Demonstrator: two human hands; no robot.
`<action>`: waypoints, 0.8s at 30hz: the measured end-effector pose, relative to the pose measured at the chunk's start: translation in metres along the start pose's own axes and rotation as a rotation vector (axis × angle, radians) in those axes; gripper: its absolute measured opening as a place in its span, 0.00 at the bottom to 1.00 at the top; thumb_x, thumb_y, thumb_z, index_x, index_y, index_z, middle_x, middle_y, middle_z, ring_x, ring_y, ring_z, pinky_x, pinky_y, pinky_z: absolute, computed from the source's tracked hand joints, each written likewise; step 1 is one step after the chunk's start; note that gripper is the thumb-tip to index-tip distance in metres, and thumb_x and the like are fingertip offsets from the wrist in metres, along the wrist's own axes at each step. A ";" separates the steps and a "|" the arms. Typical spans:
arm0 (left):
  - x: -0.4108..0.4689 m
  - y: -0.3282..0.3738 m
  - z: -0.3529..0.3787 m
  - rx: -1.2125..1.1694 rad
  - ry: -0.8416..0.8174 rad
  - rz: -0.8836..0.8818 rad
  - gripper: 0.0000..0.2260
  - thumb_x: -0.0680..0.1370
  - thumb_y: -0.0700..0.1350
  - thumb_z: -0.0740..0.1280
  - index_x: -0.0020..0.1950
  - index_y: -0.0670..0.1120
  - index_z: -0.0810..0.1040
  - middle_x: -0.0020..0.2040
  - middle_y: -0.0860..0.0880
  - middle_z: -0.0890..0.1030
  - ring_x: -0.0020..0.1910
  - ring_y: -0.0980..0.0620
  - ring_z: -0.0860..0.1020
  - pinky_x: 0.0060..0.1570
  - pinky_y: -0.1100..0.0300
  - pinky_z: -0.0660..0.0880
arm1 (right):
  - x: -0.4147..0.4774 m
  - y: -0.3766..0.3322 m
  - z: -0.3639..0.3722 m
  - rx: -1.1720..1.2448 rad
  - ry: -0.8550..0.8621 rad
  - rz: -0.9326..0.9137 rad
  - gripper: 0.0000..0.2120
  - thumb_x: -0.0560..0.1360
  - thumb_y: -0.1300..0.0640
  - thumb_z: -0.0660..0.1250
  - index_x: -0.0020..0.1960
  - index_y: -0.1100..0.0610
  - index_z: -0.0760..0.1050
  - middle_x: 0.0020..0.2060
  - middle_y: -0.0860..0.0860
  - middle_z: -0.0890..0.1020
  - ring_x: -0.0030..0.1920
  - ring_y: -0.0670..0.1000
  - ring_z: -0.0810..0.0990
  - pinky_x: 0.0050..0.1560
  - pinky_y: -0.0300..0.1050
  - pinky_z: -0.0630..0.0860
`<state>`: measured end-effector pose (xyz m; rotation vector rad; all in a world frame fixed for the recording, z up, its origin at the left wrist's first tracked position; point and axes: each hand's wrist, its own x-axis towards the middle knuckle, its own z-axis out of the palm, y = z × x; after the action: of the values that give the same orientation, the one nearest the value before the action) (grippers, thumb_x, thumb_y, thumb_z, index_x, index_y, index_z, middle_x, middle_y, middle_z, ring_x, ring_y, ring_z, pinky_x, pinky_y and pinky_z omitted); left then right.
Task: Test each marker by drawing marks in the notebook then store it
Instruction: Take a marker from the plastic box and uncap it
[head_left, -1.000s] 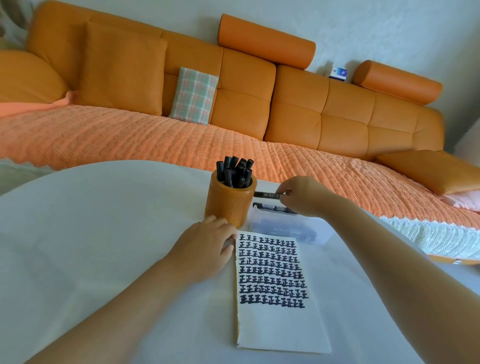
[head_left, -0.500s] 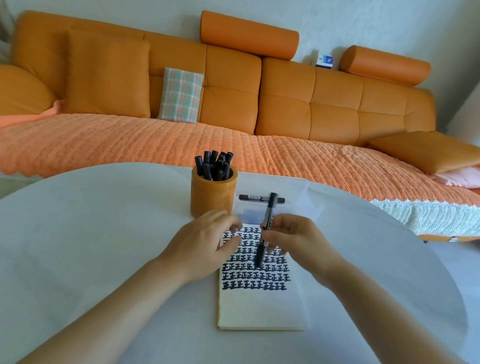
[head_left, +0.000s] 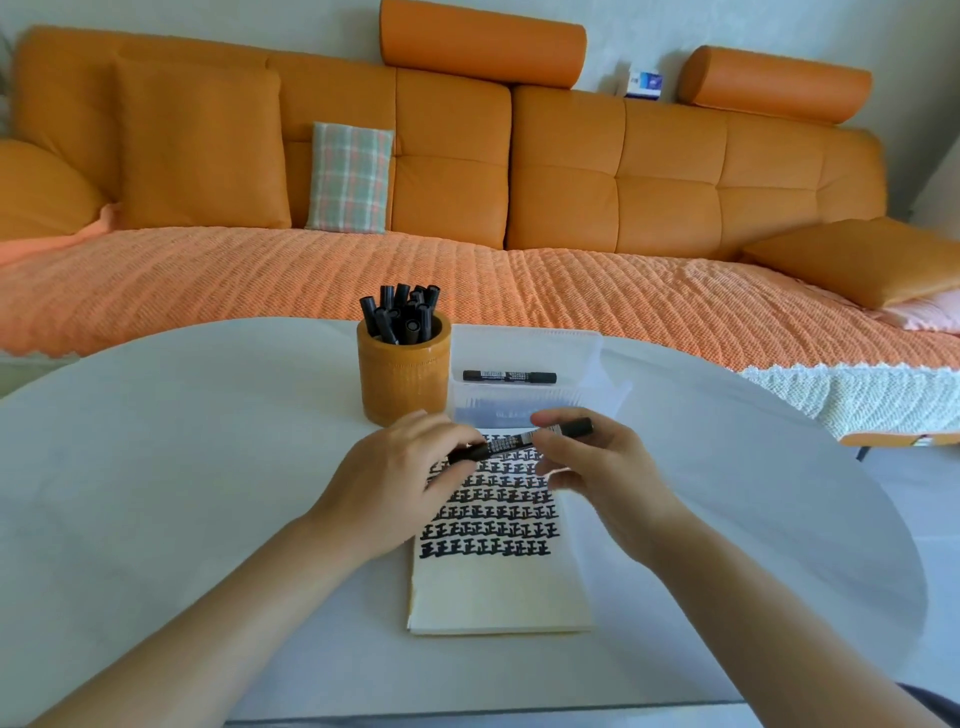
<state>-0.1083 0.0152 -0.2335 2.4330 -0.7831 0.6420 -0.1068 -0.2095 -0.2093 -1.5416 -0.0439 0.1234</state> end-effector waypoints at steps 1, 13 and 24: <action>0.000 -0.001 -0.001 0.005 0.014 0.002 0.10 0.77 0.47 0.68 0.58 0.50 0.80 0.46 0.62 0.75 0.45 0.64 0.71 0.38 0.65 0.72 | 0.001 0.000 -0.003 -0.089 0.030 -0.052 0.07 0.73 0.63 0.74 0.49 0.56 0.83 0.38 0.52 0.81 0.39 0.50 0.79 0.40 0.42 0.76; 0.002 0.012 0.009 -0.016 0.038 0.050 0.12 0.74 0.46 0.72 0.57 0.46 0.80 0.47 0.56 0.79 0.45 0.64 0.72 0.42 0.72 0.68 | -0.004 0.009 0.004 -1.103 -0.221 -0.528 0.10 0.82 0.48 0.59 0.55 0.50 0.76 0.41 0.44 0.78 0.41 0.48 0.74 0.41 0.46 0.71; 0.007 0.015 0.011 0.017 -0.057 0.112 0.10 0.77 0.49 0.66 0.53 0.46 0.81 0.44 0.52 0.80 0.45 0.55 0.75 0.40 0.60 0.74 | -0.004 0.014 0.004 -1.324 -0.158 -0.669 0.16 0.81 0.48 0.52 0.49 0.54 0.75 0.35 0.45 0.76 0.33 0.51 0.69 0.32 0.47 0.63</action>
<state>-0.1095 -0.0045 -0.2333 2.4459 -0.9457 0.6264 -0.1115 -0.2051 -0.2233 -2.7209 -0.9088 -0.4052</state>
